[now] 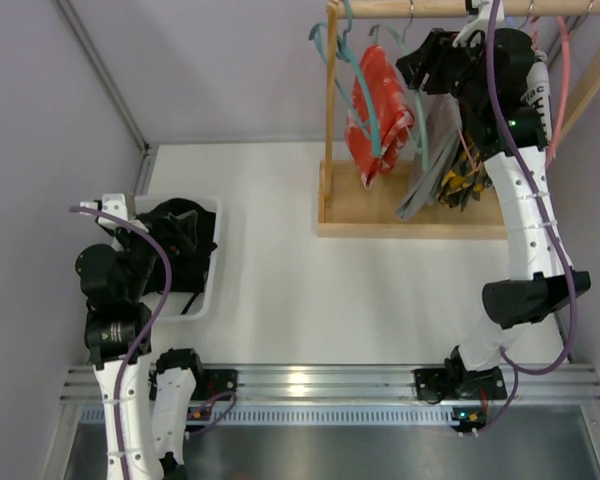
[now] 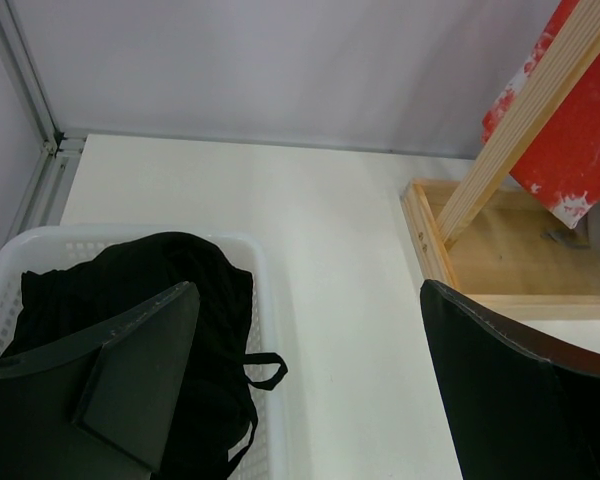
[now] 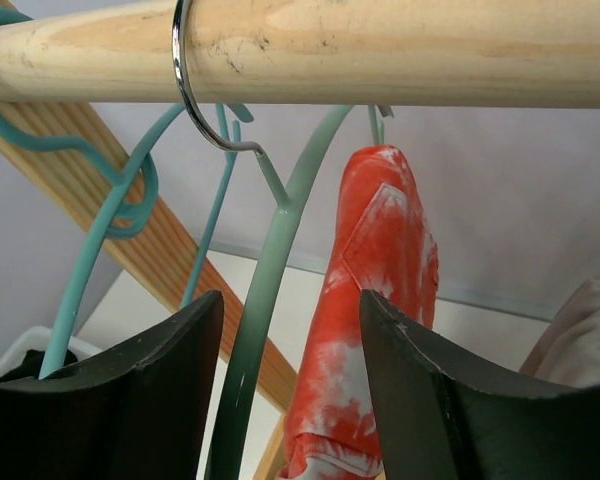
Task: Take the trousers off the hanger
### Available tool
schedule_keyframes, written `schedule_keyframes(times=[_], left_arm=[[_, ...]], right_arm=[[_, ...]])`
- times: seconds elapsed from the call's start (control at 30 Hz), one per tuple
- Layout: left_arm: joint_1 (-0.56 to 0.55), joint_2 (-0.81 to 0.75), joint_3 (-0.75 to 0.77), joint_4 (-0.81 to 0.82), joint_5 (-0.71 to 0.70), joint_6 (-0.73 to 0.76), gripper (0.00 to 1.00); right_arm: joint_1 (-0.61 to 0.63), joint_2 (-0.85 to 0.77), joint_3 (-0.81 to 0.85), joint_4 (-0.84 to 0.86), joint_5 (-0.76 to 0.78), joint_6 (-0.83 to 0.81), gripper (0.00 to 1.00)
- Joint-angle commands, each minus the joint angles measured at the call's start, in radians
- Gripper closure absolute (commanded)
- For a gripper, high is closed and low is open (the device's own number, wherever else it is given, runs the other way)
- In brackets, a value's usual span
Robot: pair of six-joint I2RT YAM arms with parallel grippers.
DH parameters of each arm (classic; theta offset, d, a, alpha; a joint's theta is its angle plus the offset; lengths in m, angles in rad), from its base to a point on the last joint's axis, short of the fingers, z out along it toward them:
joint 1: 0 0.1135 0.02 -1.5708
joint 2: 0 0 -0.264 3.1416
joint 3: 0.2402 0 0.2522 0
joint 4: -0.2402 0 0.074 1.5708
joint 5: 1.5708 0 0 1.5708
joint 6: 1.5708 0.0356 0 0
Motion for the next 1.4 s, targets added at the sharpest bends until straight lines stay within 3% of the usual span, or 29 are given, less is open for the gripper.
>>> schedule_keyframes(times=[0.0, 0.37, 0.5, 0.67, 0.9, 1.03, 1.07, 1.1, 1.2, 1.27, 1.37], left_arm=[[0.003, -0.007, -0.01, 0.025, -0.008, 0.011, 0.02], [0.003, -0.011, -0.011, 0.024, -0.017, 0.021, 0.02], [0.003, -0.008, -0.01, 0.025, -0.016, 0.015, 0.02], [0.002, -0.011, -0.007, 0.01, -0.019, 0.017, 0.02], [0.003, -0.01, 0.002, 0.009, -0.014, 0.009, 0.02], [0.003, -0.002, 0.016, 0.004, -0.013, 0.008, 0.02], [0.003, 0.0, 0.018, 0.002, -0.011, 0.008, 0.02], [0.003, 0.003, 0.022, 0.004, -0.013, 0.008, 0.02], [0.003, 0.012, 0.03, 0.001, -0.014, 0.001, 0.02], [0.003, 0.016, 0.031, 0.001, -0.013, -0.005, 0.02], [0.003, 0.021, 0.035, -0.001, -0.01, -0.012, 0.02]], right_arm=[[-0.01, 0.009, 0.058, -0.004, -0.037, 0.073, 0.43], [-0.019, 0.032, -0.014, 0.045, -0.208, 0.401, 0.49], [-0.041, 0.015, -0.082, 0.118, -0.267, 0.556, 0.6], [-0.047, -0.01, -0.102, 0.184, -0.313, 0.616, 0.71], [-0.067, -0.03, -0.117, 0.339, -0.389, 0.779, 0.94], [-0.07, -0.036, -0.12, 0.401, -0.411, 0.861, 1.0], [-0.07, -0.037, -0.122, 0.419, -0.416, 0.874, 0.95], [-0.07, -0.039, -0.123, 0.424, -0.416, 0.894, 0.66], [-0.071, -0.042, -0.126, 0.413, -0.411, 0.917, 0.35], [-0.073, -0.045, -0.14, 0.396, -0.405, 0.935, 0.33], [-0.077, -0.057, -0.169, 0.381, -0.397, 0.967, 0.38]])
